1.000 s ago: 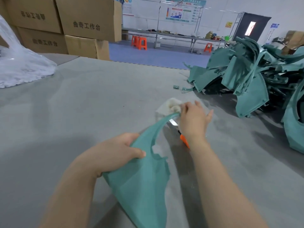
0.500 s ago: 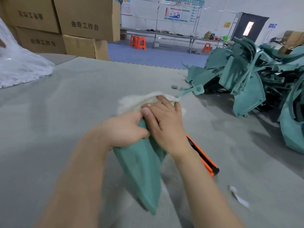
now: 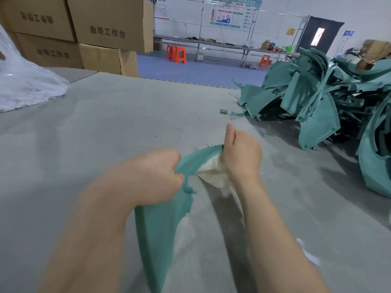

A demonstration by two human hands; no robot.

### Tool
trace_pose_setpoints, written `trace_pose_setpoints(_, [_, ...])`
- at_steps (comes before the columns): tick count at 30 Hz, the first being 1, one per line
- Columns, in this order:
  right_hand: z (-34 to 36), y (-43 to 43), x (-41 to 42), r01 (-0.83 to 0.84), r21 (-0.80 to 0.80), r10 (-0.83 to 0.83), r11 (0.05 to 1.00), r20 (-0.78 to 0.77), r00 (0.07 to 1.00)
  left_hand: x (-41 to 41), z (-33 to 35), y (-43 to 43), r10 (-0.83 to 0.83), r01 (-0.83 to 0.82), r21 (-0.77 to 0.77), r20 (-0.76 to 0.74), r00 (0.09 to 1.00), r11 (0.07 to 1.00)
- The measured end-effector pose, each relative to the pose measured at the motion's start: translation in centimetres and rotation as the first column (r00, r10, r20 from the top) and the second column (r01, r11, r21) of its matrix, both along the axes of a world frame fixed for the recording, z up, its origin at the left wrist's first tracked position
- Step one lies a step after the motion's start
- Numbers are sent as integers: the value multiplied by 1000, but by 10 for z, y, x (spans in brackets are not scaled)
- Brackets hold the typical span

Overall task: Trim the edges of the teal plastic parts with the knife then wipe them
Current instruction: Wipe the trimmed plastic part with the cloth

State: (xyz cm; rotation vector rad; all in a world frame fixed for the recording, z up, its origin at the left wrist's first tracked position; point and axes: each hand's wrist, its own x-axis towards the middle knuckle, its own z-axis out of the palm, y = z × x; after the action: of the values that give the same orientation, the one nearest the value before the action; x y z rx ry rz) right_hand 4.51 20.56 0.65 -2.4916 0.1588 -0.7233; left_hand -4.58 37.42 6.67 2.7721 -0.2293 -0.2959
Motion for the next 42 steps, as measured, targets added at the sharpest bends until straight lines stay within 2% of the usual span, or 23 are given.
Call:
trace_pose_setpoints(6, [9,6,-24,-54,-102,47,993,-72,996,8,6,0,51,-51,82,0,999,995])
trace_pose_setpoints(9, [14,33,-42,-182,-328,181,927,-32,983,13,8,-9,29,-30,108,11,1000,994])
trace_pose_setpoints(11, [17,45,-52,-286,-385,323,877,33,946,15,10,-9,14,-16,98,20,1000,995])
trace_pose_setpoints(15, [25,37,-48,-515,-158,536,842,143,832,11,18,-2,-13,4,125,70,997,992])
trace_pose_setpoints(17, [21,33,-40,-473,-140,491,870,148,859,7,18,-5,-40,26,158,82,996,987])
trace_pose_setpoints(22, [13,9,-3,-186,-69,191,980,70,979,-7,16,-4,-16,-4,203,96,995,979])
trace_pose_setpoints(25, [5,-13,11,-61,4,61,998,57,997,-16,16,-2,-6,-21,206,129,992,978])
trace_pose_setpoints(27, [0,-19,15,-57,95,47,994,110,993,-21,16,-4,3,-32,194,146,989,980])
trace_pose_setpoints(29, [-4,-25,18,-32,252,-6,967,150,989,-24,17,-3,1,-31,185,158,987,982])
trace_pose_setpoints(31, [-6,-33,23,18,415,-78,910,128,989,-27,16,0,-27,-6,179,181,983,984])
trace_pose_setpoints(33, [-6,-39,26,59,606,-135,793,82,987,-30,13,6,-34,10,148,162,986,989])
trace_pose_setpoints(34, [-6,-45,27,83,731,-178,678,53,983,-32,12,11,-27,9,115,156,987,993])
trace_pose_setpoints(36, [-5,-57,26,109,926,-236,361,-23,971,-35,15,22,13,-12,-5,207,978,1000])
trace_pose_setpoints(37, [-5,-62,22,114,964,-244,242,-53,968,-34,17,29,51,-28,-93,252,966,995])
trace_pose_setpoints(40, [3,-59,9,23,999,-217,29,-16,976,-18,17,35,186,-52,-390,313,931,919])
trace_pose_setpoints(42, [15,-42,-2,-85,996,-93,-4,85,992,1,9,23,300,-70,-624,272,914,778])
